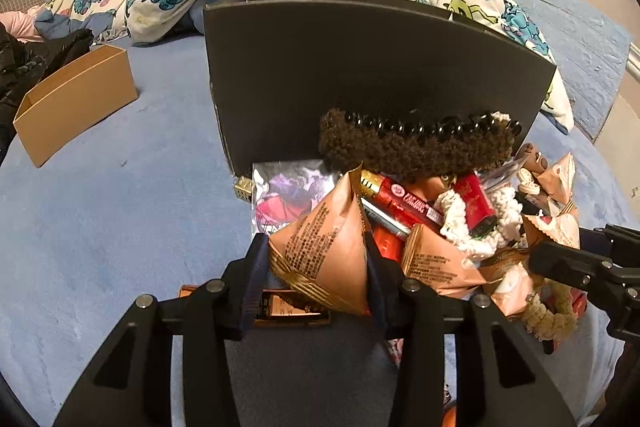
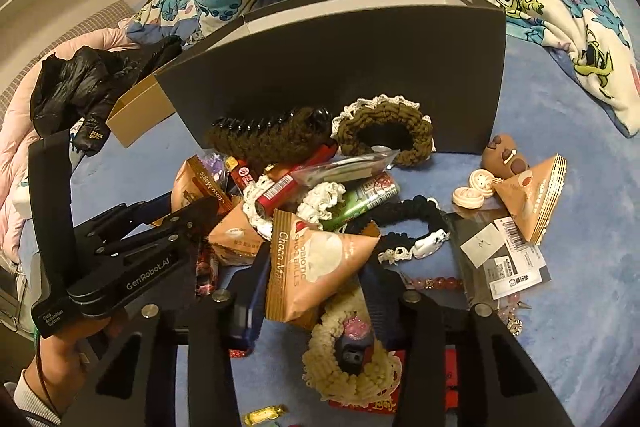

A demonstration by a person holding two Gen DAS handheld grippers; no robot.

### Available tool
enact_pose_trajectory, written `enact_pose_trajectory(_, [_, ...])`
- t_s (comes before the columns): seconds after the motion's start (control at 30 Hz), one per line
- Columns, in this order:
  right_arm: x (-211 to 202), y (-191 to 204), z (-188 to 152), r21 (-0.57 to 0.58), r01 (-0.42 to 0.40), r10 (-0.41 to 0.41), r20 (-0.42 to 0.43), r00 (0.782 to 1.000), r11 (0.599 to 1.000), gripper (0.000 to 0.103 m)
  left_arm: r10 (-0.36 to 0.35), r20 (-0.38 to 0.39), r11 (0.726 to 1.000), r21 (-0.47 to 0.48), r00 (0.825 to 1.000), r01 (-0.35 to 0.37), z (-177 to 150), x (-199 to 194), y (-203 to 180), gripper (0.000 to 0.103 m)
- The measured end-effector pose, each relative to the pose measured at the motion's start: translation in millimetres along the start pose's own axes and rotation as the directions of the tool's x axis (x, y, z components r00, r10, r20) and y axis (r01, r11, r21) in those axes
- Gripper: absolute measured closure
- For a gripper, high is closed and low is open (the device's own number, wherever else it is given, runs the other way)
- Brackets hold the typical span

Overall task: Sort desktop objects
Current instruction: 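Grasp a tan triangular snack packet with the left tool while the right tool grasps the Choco triangular packet, then lift both snack packets off the pile and carry them over the black box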

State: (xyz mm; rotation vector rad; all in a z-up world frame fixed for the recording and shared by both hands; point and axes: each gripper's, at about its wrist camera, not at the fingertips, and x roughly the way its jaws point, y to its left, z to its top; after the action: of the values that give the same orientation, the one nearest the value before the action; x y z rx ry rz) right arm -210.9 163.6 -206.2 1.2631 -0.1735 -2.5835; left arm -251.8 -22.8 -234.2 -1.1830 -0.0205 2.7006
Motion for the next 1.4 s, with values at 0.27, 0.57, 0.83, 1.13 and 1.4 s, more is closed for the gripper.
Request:
enact_pose_trajectory(0.27, [-10,-1,6,0.006,-0.001,0.001,0.026,1.0,1.0,0.06,-0.003,0.008,1.0,-0.004,1.0,0.003,5,-8,-2,0.058])
enact_pose_trajectory(0.57, [-19,-1,12,0.017,0.001,-0.002,0.046,0.999,1.0,0.06,-0.004,0.017,1.0,0.0,1.0,0.004,11,-16,-3,0.058])
enact_pose_trajectory(0.83, [-23,2,17,0.002,0.011,-0.011,0.054,0.998,1.0,0.06,-0.007,0.02,1.0,-0.005,1.0,0.007,16,-20,-6,0.058])
enact_pose_trajectory(1.13, [-26,4,22,0.002,0.025,-0.025,0.062,0.998,1.0,0.06,-0.019,0.03,0.999,-0.036,0.999,0.02,31,-26,-5,0.058])
enact_pose_trajectory(1.4, [-31,8,42,0.0,0.023,-0.023,0.086,0.996,1.0,0.06,-0.007,0.06,0.999,-0.039,0.998,0.01,60,-40,-3,0.058])
